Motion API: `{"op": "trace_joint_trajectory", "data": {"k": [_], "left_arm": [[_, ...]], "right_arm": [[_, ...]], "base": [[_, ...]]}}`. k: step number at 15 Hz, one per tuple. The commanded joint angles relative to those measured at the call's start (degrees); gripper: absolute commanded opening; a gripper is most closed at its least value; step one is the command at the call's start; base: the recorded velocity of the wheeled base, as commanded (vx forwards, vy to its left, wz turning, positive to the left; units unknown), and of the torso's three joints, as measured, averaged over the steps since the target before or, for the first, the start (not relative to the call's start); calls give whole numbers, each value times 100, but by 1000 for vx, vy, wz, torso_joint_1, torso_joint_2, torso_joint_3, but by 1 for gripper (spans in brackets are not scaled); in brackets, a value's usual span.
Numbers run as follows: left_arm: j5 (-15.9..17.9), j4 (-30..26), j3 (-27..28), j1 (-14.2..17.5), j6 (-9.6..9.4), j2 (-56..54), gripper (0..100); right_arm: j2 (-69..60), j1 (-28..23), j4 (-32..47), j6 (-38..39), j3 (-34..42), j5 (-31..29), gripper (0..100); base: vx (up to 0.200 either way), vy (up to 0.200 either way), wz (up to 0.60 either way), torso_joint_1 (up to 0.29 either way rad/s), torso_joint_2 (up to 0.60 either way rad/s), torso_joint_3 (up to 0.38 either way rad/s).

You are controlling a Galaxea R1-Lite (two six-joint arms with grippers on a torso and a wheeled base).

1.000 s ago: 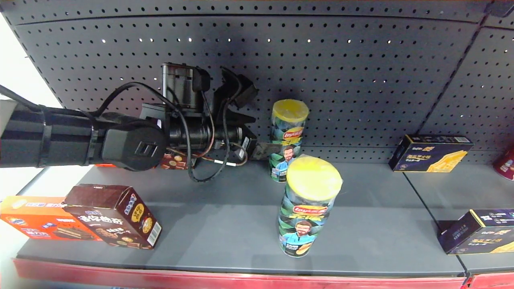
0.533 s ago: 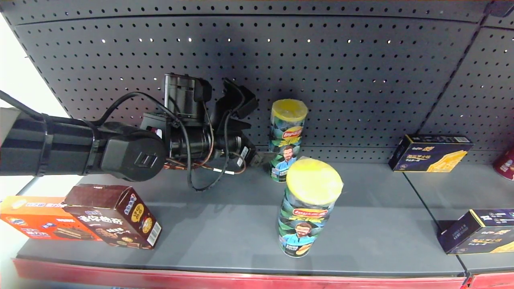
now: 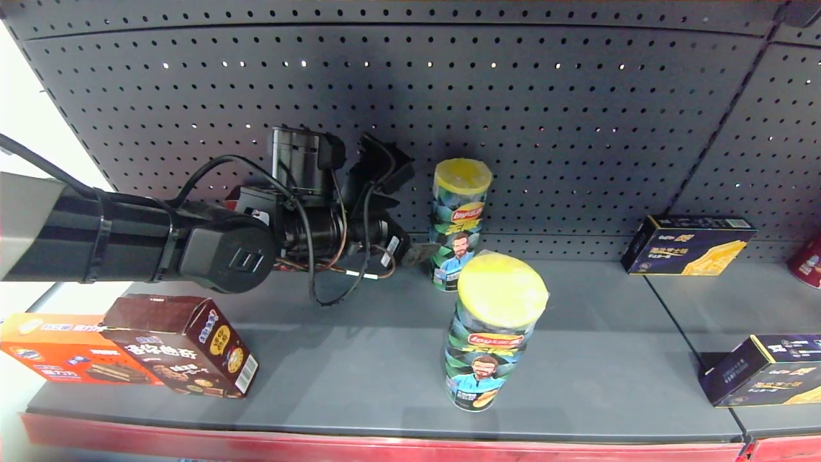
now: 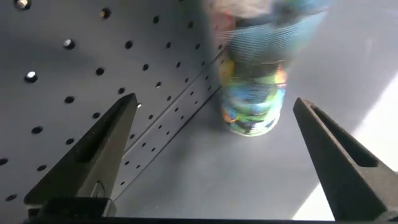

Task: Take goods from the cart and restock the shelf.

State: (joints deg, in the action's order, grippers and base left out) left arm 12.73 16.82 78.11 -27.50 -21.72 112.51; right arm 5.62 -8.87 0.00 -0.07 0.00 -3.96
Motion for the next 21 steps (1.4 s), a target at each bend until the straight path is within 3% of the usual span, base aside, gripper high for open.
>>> {"op": "trace_joint_trajectory", "data": {"k": [1, 21], "left_arm": [[2, -4, -6, 17, 1, 43, 100], [-438, 14, 293, 34, 151, 377, 100]], "right_arm": [[9, 0, -9, -1, 0, 1, 100], [9, 0, -9, -1, 0, 1, 100]], "base": [[0, 0, 0, 0, 0, 0], [0, 0, 0, 0, 0, 0]]}}
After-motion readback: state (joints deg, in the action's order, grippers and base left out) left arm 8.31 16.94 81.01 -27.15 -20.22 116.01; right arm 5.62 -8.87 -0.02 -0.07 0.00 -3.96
